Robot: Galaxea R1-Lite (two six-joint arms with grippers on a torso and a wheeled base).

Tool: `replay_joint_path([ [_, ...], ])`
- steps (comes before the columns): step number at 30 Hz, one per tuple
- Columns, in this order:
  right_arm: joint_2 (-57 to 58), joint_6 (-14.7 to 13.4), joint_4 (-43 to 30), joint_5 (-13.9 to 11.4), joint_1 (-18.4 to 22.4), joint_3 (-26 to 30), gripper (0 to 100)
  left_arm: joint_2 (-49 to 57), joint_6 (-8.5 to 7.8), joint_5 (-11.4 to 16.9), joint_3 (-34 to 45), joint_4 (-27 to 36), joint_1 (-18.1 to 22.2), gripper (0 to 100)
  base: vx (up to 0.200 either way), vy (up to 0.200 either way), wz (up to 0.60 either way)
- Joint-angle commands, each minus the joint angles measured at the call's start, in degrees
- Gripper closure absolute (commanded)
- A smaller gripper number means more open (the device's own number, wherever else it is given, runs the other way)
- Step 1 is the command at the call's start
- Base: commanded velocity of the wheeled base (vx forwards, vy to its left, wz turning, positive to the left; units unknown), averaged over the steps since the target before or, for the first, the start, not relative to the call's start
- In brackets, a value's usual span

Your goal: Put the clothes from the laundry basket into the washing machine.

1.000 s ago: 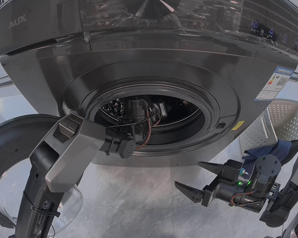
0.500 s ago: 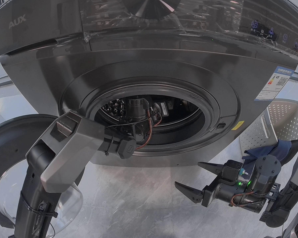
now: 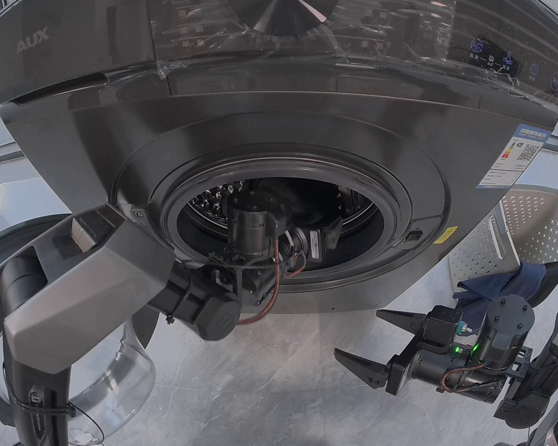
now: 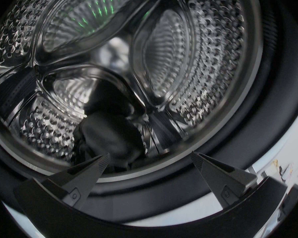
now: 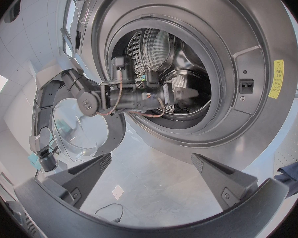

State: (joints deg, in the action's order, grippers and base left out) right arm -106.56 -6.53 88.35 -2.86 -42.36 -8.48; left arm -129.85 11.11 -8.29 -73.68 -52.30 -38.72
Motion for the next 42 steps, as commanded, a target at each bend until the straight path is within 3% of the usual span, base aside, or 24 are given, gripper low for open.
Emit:
replay_joint_path([
  [1,6.0,0.1,0.0,0.0,-0.1,6.0,0,14.0,-3.2,1.7,25.7,-5.9,-6.9,0,0.0,0.0,0.0],
  [7,10.1,-0.1,0.0,1.5,0.9,7.7,0,18.8,-3.46,1.3,32.4,-11.0,-8.7,0,0.0,0.0,0.0],
  [9,14.7,-0.1,-0.5,3.5,2.4,8.4,0,23.0,-3.99,1.1,37.3,-14.1,-8.9,0,-0.2,0.0,0.0],
  [13,20.1,0.0,-2.5,4.5,6.1,8.4,0,29.7,-6.54,0.7,45.1,-16.0,-8.2,0,-0.2,0.0,0.0],
  [17,29.0,0.2,-11.7,4.8,11.5,8.4,0,39.2,-7.24,0.4,55.7,-17.4,-8.7,0,-0.2,0.0,0.0],
  [21,40.4,-0.1,-24.9,6.0,12.0,8.4,0,47.1,-7.85,-2.5,61.8,-17.7,-8.2,0,-0.2,0.0,0.0],
  [24,50.3,-0.2,-35.3,6.9,12.2,8.4,0,55.1,-11.9,-2.3,67.1,-17.3,-6.9,0,-0.2,0.0,0.0],
  [25,50.8,-0.2,-35.8,6.9,12.3,8.4,0,55.5,-12.07,-2.3,67.3,-17.2,-6.7,0,-0.2,0.0,0.0],
  [26,56.8,-0.2,-41.3,6.9,13.3,8.4,0,60.0,-12.6,-2.1,69.1,-16.6,-5.3,0,-0.2,0.0,0.0],
  [30,66.0,0.5,-48.4,6.3,18.6,8.2,0,66.1,-12.42,-1.8,72.4,-15.6,-3.0,0,-0.2,0.0,0.0],
  [35,75.0,1.4,-55.4,6.3,26.2,7.8,0,81.9,-9.44,-1.7,73.7,-2.8,2.9,0,-0.08,0.0,0.0],
  [39,79.4,1.3,-57.6,6.4,29.5,7.7,0,93.3,-8.91,-1.1,73.6,7.9,7.7,0,-0.2,0.0,0.0],
  [41,79.4,1.3,-57.6,6.4,29.5,7.7,0,93.3,-8.91,-1.1,73.6,7.9,7.7,0,-0.2,0.0,0.0],
  [42,82.9,1.4,-59.5,6.2,33.4,8.2,0,101.2,-8.91,1.1,73.7,15.2,11.8,0,-0.2,0.0,0.0],
])
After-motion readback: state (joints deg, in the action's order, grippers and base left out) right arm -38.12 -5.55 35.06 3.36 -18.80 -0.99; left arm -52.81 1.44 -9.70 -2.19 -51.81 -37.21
